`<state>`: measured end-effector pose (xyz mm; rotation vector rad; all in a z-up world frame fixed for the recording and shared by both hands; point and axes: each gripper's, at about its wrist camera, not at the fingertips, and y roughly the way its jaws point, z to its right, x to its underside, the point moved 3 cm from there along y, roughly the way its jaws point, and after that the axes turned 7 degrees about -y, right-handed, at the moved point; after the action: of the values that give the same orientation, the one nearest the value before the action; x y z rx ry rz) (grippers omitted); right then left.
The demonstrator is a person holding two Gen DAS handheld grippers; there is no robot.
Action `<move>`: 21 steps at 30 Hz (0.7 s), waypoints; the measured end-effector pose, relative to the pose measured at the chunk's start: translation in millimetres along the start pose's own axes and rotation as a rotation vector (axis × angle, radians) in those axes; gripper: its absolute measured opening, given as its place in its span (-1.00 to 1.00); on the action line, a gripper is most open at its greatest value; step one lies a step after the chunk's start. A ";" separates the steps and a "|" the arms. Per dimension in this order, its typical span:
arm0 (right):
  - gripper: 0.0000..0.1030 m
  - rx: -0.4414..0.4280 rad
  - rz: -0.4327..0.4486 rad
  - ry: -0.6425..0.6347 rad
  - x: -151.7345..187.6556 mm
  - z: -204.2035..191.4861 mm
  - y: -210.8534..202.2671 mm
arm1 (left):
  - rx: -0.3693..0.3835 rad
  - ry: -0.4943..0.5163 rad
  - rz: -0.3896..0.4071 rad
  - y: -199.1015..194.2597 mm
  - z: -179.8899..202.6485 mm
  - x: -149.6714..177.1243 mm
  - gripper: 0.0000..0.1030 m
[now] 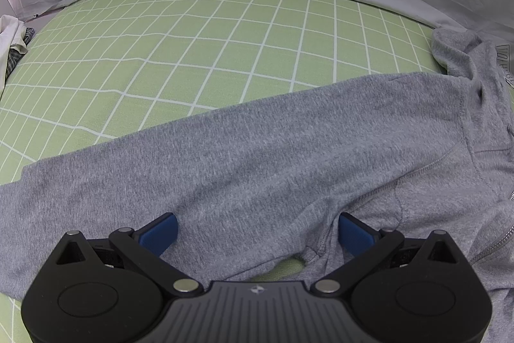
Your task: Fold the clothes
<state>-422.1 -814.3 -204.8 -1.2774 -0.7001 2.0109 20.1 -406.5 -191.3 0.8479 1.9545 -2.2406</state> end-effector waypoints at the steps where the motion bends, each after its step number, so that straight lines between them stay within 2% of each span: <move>1: 1.00 0.017 -0.009 0.006 3.9 11.6 5.1 | 0.000 0.000 0.000 0.0 -0.2 0.1 1.00; 4: 1.00 -0.015 -0.036 0.047 17.2 35.0 8.8 | 0.001 0.002 -0.001 0.2 -0.9 0.4 1.00; 8: 0.99 -0.082 -0.040 0.069 35.4 39.5 -6.8 | 0.001 0.001 -0.002 0.4 -1.4 1.1 1.00; 9: 0.99 -0.122 -0.037 0.088 40.0 39.8 -12.2 | 0.000 0.000 -0.002 0.5 -1.5 1.3 1.00; 12: 0.98 -0.316 -0.023 0.211 53.7 42.1 -29.7 | -0.006 -0.009 -0.012 1.1 -1.3 0.9 1.00; 14: 0.95 -0.393 -0.026 0.287 62.4 44.0 -36.3 | -0.011 -0.019 -0.033 1.2 -0.5 -0.1 1.00; 17: 0.55 -0.482 -0.032 0.390 73.6 44.5 -44.3 | -0.012 -0.030 -0.049 -1.7 1.1 1.3 1.00; 21: 0.29 -0.522 -0.029 0.428 80.6 41.6 -43.7 | -0.021 0.031 -0.024 -12.1 9.2 9.7 0.99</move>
<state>-475.5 -728.9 -203.5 -1.9057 -1.0548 1.4944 3.9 -409.6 -184.1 0.8662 2.0081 -2.2294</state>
